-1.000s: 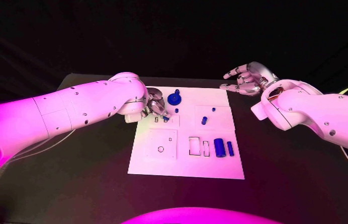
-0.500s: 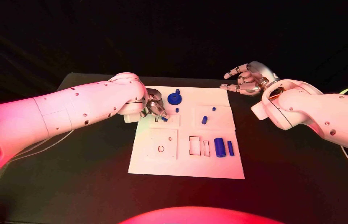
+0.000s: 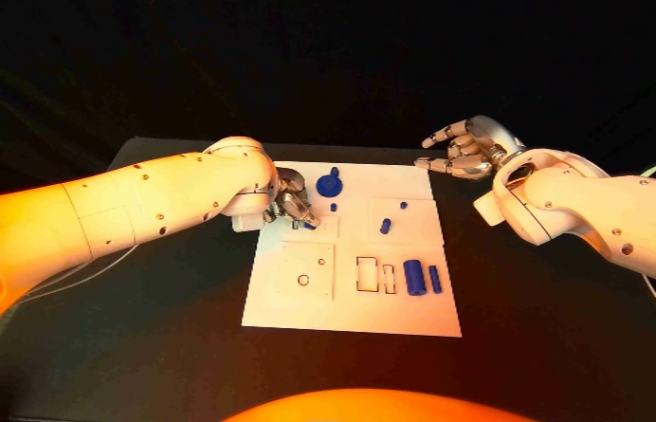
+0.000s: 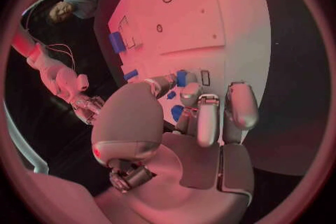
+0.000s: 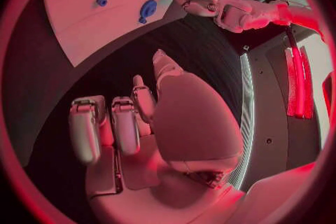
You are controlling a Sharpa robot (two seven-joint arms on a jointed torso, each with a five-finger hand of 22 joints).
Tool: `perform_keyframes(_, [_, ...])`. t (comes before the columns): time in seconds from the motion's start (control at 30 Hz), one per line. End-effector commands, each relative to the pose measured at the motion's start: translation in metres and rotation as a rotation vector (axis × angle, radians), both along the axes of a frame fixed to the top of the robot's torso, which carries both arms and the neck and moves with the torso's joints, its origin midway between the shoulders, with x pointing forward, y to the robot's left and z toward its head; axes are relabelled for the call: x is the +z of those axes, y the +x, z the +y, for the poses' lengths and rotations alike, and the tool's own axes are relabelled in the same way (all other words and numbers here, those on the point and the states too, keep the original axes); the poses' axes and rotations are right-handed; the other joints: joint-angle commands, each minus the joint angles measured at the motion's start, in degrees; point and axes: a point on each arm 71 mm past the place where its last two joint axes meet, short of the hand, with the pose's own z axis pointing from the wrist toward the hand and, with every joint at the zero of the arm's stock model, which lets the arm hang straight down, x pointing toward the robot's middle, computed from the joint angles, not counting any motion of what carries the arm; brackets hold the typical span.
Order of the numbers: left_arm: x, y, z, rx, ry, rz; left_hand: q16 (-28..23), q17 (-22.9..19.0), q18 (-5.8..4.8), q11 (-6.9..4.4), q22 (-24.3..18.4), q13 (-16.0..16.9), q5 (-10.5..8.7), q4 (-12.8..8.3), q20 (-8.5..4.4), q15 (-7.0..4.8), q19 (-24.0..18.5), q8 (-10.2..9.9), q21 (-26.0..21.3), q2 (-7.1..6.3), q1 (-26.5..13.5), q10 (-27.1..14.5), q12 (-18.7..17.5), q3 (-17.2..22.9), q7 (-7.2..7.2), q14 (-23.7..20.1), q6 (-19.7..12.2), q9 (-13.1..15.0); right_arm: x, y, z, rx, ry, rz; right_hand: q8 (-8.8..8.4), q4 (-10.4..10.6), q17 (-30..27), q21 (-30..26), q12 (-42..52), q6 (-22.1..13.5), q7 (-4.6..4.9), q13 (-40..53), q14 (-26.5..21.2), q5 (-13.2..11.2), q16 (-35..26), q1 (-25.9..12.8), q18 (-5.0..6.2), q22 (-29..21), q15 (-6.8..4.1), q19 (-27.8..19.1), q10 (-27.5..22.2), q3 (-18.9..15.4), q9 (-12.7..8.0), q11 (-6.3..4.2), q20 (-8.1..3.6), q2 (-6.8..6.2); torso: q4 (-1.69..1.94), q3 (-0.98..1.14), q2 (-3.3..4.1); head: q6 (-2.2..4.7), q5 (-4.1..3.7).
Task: Assemble the parts on the task board
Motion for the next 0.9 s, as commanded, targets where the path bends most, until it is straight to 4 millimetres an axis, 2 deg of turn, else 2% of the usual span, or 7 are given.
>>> perform_keyframes(0.03, [-0.0016, -0.0013, -0.0009, -0.001, -0.003, 0.01, 1.57, 14.21, -1.42, -1.22, 0.85, 1.14, 2.38, -5.61, -0.38, -0.73, 0.91, 2.34, 1.19, 0.91, -0.38, 3.59, 1.04, 13.78, -2.04, 5.58, 2.09, 7.8, -0.0002, -0.0001, 0.0008, 0.005, -0.001, 0.0, 1.04, 0.02, 13.7, -0.86, -0.38, -0.45, 0.0, 0.5, 5.79, 0.58, -0.27, -1.74, -1.5, 14.48, -0.46, 5.54, -1.04, 1.15, 0.43, -0.12, -0.28, 0.97, -0.01, 0.0, 0.04, 0.02, 0.0])
perform_keyframes(0.5, [-0.0019, -0.0006, -0.0022, 0.012, -0.019, 0.02, 1.83, 14.75, -1.51, -1.47, 1.27, 1.94, 2.52, -6.62, -0.6, -0.96, 1.32, 2.21, 1.35, 1.02, -2.65, 4.56, 1.43, 15.36, -2.31, 5.8, 2.97, 8.28, -0.0004, 0.0, 0.0008, 0.005, -0.002, 0.001, 1.04, 0.02, 13.7, -0.86, -0.38, -0.45, 0.0, 0.5, 5.79, 0.58, -0.27, -1.74, -1.5, 14.48, -0.46, 5.54, -1.04, 1.15, 0.43, -0.12, -0.28, 0.97, 0.0, 0.03, 0.03, -0.12, -0.01])
perform_keyframes(0.7, [-0.0024, -0.0004, -0.0036, 0.01, -0.019, 0.029, 2.2, 15.49, -1.6, -1.78, 1.71, 2.84, 2.28, -6.79, -0.83, -1.21, 1.72, 2.36, 1.51, 1.69, -4.95, 5.55, 1.94, 15.99, -2.69, 6.07, 3.98, 8.83, -0.0006, 0.0002, 0.0011, 0.006, -0.002, 0.002, 1.04, 0.02, 13.7, -0.86, -0.38, -0.45, 0.0, 0.5, 5.79, 0.58, -0.27, -1.74, -1.5, 14.48, -0.46, 5.54, -1.04, 1.15, 0.43, -0.12, -0.28, 0.97, -0.02, 0.06, 0.04, -0.16, 0.03])
perform_keyframes(0.9, [-0.003, -0.0006, -0.006, 0.003, -0.02, 0.041, 2.34, 15.78, -1.72, -2.11, 2.27, 3.46, 2.02, -6.63, -1.09, -1.49, 2.18, 2.53, 1.71, 2.41, -6.73, 6.27, 2.26, 15.98, -3.09, 6.17, 4.95, 9.38, -0.0008, 0.0002, 0.0012, 0.007, -0.003, 0.004, 1.04, 0.02, 13.7, -0.86, -0.38, -0.45, 0.0, 0.5, 5.79, 0.58, -0.27, -1.74, -1.5, 14.48, -0.46, 5.54, -1.04, 1.15, 0.43, -0.12, -0.28, 0.97, -0.04, -0.02, 0.04, -0.29, -0.05])
